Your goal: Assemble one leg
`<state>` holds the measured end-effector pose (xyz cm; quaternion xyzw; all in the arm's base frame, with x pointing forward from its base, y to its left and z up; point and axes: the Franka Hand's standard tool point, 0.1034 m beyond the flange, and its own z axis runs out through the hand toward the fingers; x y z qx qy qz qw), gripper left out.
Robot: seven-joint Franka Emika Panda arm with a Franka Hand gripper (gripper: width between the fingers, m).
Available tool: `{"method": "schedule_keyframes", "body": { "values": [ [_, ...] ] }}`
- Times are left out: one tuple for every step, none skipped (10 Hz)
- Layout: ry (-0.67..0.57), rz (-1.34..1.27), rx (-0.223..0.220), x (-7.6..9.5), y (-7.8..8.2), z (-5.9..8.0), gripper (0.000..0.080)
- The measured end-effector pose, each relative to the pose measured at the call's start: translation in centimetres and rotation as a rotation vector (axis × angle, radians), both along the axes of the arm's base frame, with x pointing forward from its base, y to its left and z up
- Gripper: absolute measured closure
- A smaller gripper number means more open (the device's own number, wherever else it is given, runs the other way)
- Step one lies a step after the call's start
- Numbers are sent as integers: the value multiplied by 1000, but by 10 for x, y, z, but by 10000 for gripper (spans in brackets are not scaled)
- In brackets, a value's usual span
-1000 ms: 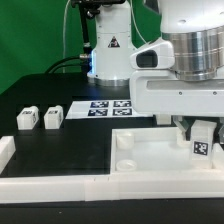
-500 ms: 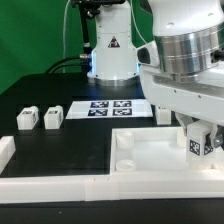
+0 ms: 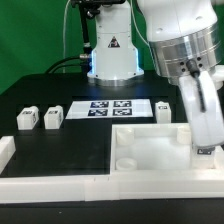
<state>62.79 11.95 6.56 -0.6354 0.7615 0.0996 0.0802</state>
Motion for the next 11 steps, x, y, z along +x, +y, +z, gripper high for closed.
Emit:
{"method": "schedule_keyframes", "body": {
  "values": [
    [18,-67,-1,0,0,0,504],
    [28,-110,-3,0,1,0,504],
    [41,-193,-8,1,1,1,503],
    [36,-202,-13,3,0,2,503],
    [36,-181,-13,1,1,0,427],
    [36,-178,-13,1,1,0,291],
    [35,-176,-13,1,1,0,291],
    [34,-173,-12,1,3,1,180],
    [27,-159,-11,0,6,4,159],
    [21,-152,-8,-3,11,12,159],
    [7,-147,-3,-3,15,26,151]
  ]
}}
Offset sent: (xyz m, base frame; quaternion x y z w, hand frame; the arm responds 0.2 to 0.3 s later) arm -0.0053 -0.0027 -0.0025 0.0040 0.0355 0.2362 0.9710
